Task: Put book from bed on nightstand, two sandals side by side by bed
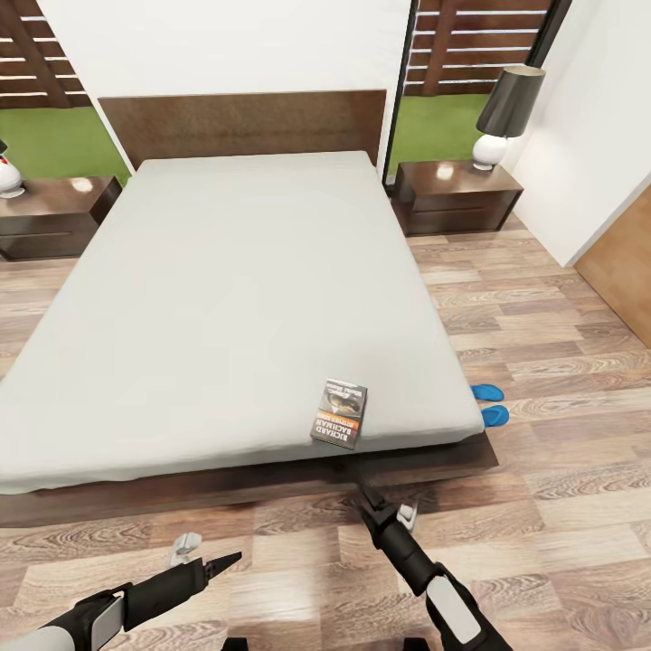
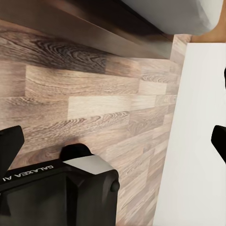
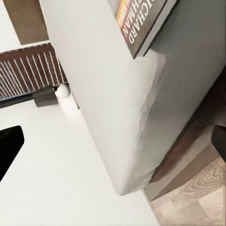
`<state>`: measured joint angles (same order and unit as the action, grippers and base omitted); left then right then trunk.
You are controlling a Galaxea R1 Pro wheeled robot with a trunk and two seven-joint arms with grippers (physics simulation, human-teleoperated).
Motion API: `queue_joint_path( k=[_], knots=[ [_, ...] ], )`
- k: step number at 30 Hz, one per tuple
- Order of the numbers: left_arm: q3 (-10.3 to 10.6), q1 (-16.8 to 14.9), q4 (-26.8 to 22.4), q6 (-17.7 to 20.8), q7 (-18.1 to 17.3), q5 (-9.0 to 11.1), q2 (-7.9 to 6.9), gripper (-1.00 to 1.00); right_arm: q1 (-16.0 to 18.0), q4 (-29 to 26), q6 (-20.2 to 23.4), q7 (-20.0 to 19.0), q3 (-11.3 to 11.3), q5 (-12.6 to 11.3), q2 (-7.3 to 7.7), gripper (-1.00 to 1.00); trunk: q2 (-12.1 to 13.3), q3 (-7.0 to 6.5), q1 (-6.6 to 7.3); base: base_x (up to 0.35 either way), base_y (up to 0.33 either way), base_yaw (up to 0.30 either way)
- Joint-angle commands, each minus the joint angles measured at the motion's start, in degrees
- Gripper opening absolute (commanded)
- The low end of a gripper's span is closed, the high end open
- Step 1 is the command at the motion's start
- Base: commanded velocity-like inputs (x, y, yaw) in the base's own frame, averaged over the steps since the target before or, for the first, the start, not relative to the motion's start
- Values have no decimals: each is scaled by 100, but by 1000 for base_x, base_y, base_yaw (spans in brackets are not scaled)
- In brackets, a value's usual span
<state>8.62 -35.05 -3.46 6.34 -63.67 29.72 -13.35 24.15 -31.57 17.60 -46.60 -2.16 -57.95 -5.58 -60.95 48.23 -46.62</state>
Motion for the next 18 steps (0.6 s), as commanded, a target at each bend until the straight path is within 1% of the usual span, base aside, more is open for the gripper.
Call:
queue_joint_path(
  k=[1, 10, 18],
  knots=[
    [48, -1, 0, 60, -16, 60, -2, 100, 2, 50, 59, -14, -22, -38, -5, 100, -2, 3, 0, 0, 0, 0],
    [43, -1, 3, 67, -16, 60, -1, 100, 2, 90, 59, -23, -21, -41, -5, 100, -2, 3, 0, 0, 0, 0],
    [44, -1, 3, 69, -22, 56, 0, 100, 2, 82, 59, -25, -21, -40, -5, 100, -323, 147, -176, 0, 0, 0]
  ],
)
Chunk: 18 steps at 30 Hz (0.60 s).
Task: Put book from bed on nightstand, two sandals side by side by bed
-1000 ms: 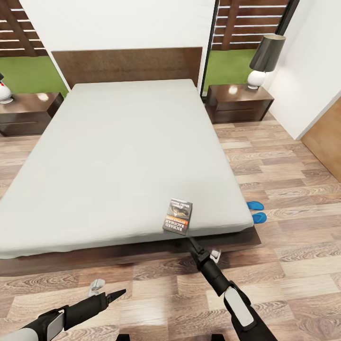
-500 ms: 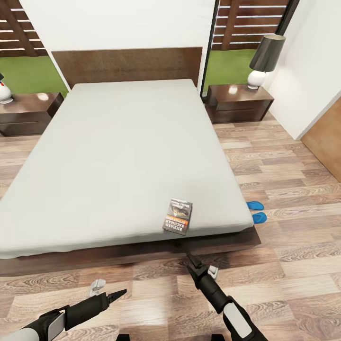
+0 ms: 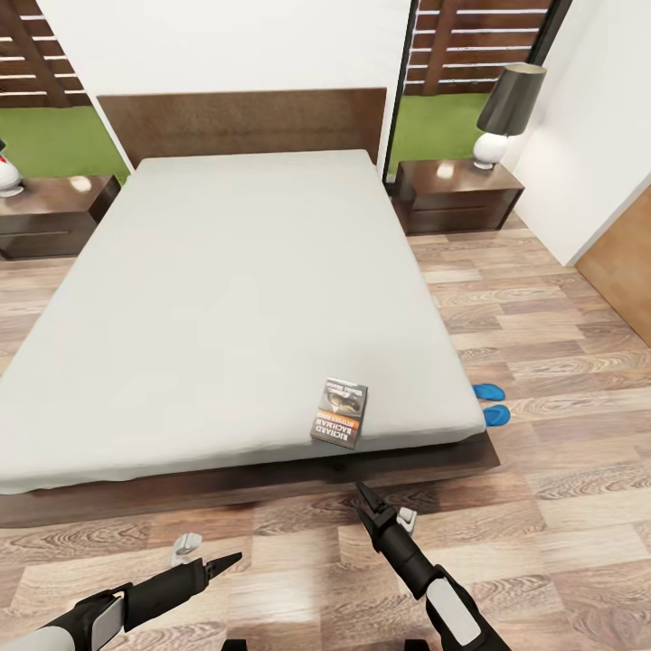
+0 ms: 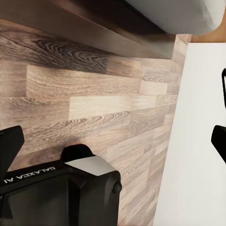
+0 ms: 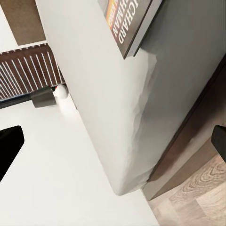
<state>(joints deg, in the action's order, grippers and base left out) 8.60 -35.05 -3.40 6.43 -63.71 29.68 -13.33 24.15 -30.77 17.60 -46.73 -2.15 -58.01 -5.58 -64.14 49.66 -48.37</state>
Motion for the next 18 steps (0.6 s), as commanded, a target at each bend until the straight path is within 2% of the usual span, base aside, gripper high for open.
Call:
queue_joint_path(
  k=[1, 14, 18],
  knots=[
    [46, -1, -3, 60, -18, 60, -3, 100, 2, 1, 59, -12, -22, -34, -5, 100, -44, 22, -23, 0, 0, 0],
    [54, -1, -11, 63, -18, 56, 4, 100, 2, -14, 59, -38, -22, -34, -11, 100, -565, 255, -308, 0, 0, 0],
    [54, -1, -11, 61, -24, 56, 5, 100, 2, -226, 68, -56, -17, -35, -10, 100, -726, 327, -396, 0, 0, 0]
  ],
)
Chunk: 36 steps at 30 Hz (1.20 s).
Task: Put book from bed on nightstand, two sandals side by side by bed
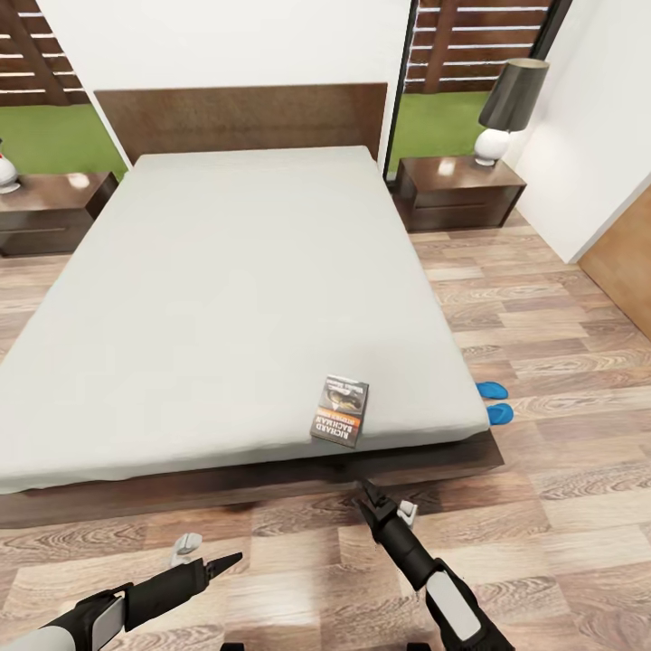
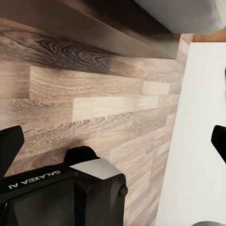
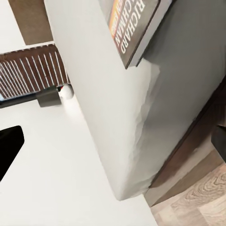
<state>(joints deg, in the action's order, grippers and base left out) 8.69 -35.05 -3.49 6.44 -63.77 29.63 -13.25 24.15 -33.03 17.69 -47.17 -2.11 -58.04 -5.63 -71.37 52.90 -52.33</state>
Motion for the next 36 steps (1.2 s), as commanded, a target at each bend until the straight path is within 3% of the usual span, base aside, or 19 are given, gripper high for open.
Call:
queue_joint_path(
  k=[1, 8, 36],
  knots=[
    [45, -1, -3, 61, -17, 60, -2, 100, 2, -127, 64, -17, -23, -32, -3, 100, -44, 22, -23, 0, 0, 0],
    [46, -1, -3, 61, -13, 60, 29, 100, 2, -391, 74, -28, -12, -32, 0, 100, -324, 147, -176, 0, 0, 0],
    [46, -1, -2, 67, -9, 60, 42, 100, 2, -431, 76, -29, 0, -32, 0, 100, -1447, 650, -791, 0, 0, 0]
  ],
)
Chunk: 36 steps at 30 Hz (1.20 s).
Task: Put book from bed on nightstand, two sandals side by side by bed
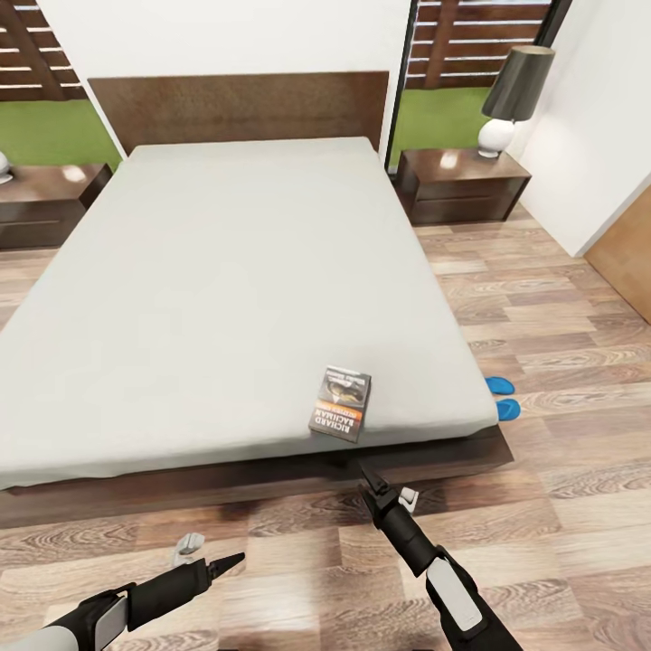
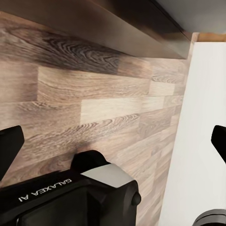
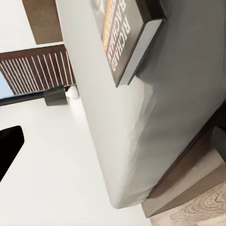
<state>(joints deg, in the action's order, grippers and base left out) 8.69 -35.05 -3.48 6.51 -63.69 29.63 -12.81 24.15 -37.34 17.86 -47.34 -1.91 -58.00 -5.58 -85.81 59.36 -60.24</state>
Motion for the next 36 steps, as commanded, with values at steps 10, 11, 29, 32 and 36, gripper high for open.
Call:
queue_joint_path(
  k=[10, 11, 29, 32, 36],
  knots=[
    [49, -1, -3, 69, -12, 52, 5, 100, 2, 7, 54, -12, -20, -36, -5, 100, -163, 75, -88, 12, 0, 0],
    [50, -1, -3, 69, -12, 50, 10, 100, 2, 8, 53, -12, -20, -36, -5, 100, -163, 75, -88, 145, 0, 0],
    [45, -1, 3, 53, -12, 52, 41, 100, 2, 8, 51, -8, -17, -36, -5, 100, -163, 75, -88, 128, 0, 0],
    [45, -1, 4, 53, -12, 52, 41, 100, 2, 8, 51, -10, -15, -36, -5, 100, -163, 75, -88, 87, 0, 0],
    [45, -1, 74, 49, -12, 52, 41, 100, 2, 8, 51, -11, -12, -36, -5, 100, -163, 75, -88, 20, 0, 0]
  ],
)
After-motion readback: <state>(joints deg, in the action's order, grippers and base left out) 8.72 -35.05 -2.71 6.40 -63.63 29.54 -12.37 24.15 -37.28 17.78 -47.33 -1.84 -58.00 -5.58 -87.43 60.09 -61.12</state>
